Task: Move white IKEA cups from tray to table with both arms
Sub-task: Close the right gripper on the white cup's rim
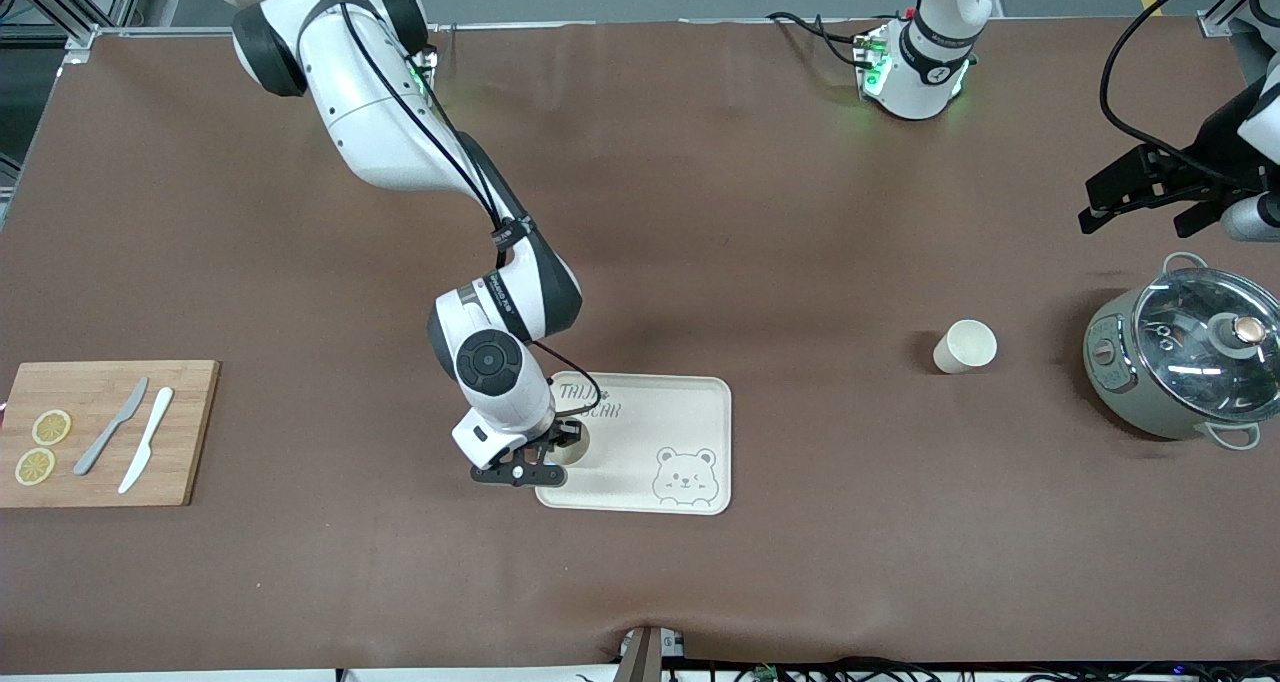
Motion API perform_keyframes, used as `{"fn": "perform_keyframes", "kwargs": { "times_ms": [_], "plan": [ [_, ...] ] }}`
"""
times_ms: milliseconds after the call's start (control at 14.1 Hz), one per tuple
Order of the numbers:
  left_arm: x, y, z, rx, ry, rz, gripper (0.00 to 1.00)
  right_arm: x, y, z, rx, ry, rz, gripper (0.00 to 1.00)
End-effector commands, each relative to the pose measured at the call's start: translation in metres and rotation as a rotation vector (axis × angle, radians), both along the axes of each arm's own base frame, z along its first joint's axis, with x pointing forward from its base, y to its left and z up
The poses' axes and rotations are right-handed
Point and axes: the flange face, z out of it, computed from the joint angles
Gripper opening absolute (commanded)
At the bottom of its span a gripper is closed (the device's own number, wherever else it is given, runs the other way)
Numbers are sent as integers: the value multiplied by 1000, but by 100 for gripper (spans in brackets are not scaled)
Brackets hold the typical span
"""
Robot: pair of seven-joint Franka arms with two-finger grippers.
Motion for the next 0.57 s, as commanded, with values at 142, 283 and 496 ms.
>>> {"fn": "perform_keyframes", "kwargs": {
  "times_ms": [142,283,496],
  "plan": [
    [-2,3,2,32,-6,-9,100,-1,1,9,14,7,2,0],
    [-2,3,0,32,-2,-9,100,-1,1,9,16,8,2,0],
    [-2,3,0,32,-2,-9,100,-2,1,12,25,10,-2,0]
  ]
}}
